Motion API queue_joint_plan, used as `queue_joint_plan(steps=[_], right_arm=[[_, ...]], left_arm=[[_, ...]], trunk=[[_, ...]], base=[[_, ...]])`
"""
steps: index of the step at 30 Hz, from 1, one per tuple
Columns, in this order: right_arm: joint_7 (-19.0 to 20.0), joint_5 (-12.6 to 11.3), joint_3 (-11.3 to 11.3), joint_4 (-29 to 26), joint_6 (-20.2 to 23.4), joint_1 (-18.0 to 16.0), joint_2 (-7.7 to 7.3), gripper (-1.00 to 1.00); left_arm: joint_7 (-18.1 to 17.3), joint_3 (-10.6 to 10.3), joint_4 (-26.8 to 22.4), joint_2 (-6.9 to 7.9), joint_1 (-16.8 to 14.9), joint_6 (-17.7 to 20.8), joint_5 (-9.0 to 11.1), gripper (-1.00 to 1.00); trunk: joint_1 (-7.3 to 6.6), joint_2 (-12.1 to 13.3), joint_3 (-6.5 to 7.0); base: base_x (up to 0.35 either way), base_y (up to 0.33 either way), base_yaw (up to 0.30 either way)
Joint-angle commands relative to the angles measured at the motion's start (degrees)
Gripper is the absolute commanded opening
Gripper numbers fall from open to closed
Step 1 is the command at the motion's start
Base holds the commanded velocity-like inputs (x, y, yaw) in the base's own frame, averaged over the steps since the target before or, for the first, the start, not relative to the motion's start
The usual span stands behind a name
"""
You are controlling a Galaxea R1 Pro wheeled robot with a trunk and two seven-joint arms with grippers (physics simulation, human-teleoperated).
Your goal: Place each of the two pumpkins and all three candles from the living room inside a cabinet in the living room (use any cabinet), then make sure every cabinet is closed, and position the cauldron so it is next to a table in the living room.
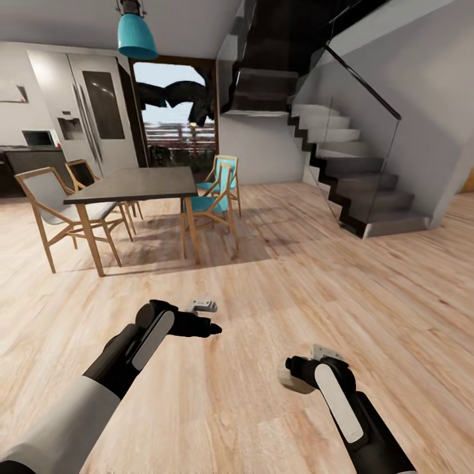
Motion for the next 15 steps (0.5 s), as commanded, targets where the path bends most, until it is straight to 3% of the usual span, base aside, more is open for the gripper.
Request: queue_joint_plan(steps=[1, 15], right_arm=[[-0.63, -0.76, 0.05, -0.06, -0.10, -0.04, -0.01, -1.00], [-0.63, -0.76, 0.08, 0.13, -0.11, -0.04, 0.00, -1.00]], left_arm=[[0.12, -0.12, -0.03, 0.05, -0.05, 0.14, 0.13, 1.00], [0.12, -0.12, -0.05, 0.05, -0.05, 0.14, 0.14, 1.00]], trunk=[[-0.01, -0.03, -0.13], [-0.01, -0.03, -1.16]], base=[[0.000, 0.000, 0.181], [0.000, 0.000, 0.181]])
